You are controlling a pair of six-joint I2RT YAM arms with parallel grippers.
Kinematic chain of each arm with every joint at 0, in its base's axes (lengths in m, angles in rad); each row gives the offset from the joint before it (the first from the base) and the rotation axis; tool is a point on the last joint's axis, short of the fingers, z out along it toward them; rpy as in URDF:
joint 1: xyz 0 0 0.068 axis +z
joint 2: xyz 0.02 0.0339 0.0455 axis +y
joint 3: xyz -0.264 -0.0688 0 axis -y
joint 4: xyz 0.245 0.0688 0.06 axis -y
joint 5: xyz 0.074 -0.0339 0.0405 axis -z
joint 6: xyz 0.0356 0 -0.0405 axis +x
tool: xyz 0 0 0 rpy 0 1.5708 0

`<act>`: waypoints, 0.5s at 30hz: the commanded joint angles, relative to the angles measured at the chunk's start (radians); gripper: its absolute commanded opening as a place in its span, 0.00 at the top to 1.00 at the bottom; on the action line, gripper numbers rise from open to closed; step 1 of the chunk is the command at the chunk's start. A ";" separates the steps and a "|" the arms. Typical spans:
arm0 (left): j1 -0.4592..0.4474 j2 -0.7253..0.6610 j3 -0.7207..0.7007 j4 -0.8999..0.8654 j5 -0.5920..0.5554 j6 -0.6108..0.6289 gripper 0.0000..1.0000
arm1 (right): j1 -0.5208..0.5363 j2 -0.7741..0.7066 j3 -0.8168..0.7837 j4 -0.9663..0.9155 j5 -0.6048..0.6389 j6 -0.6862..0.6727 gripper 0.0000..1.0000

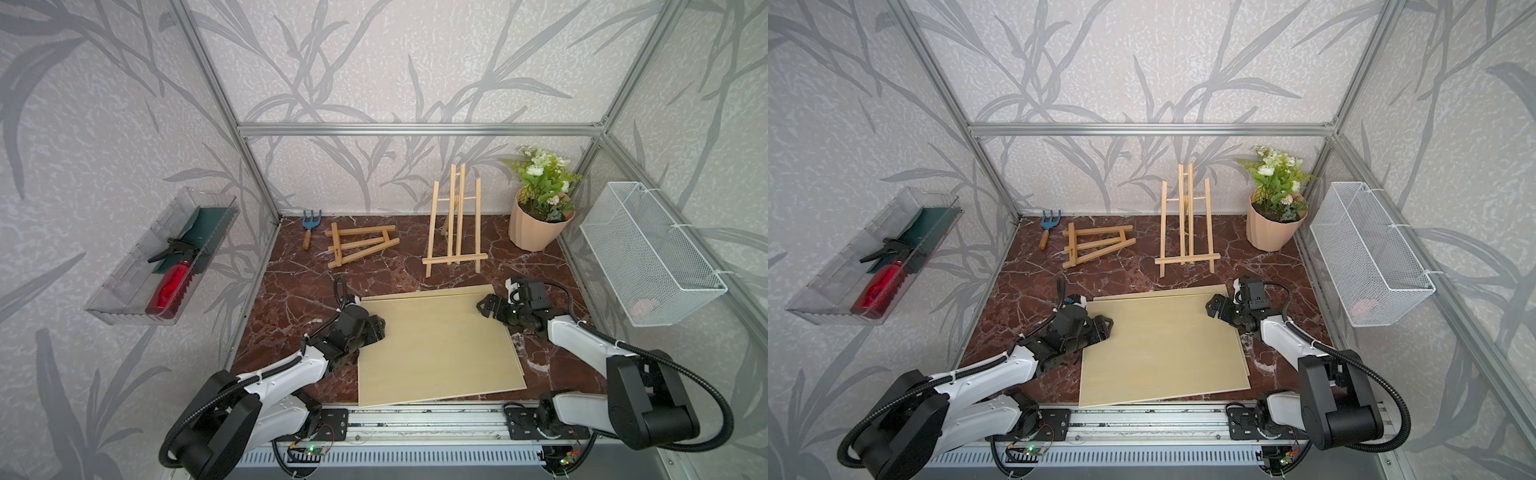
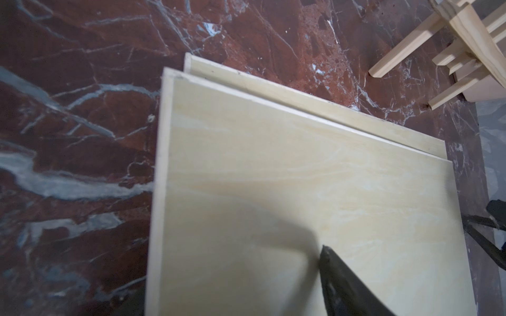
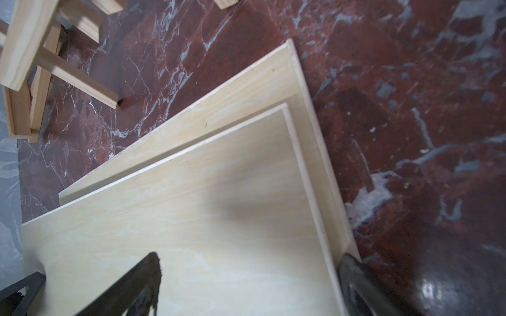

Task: Disassemble the easel
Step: Place the drawing board on the drawing board.

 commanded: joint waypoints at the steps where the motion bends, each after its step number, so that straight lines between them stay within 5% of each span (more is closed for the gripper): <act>1: -0.053 0.008 0.003 -0.117 -0.052 0.062 0.26 | 0.026 -0.023 0.047 -0.027 -0.122 0.026 0.01; 15: -0.109 0.154 0.115 -0.032 -0.135 0.029 0.22 | 0.026 0.028 0.095 -0.014 -0.138 0.021 0.01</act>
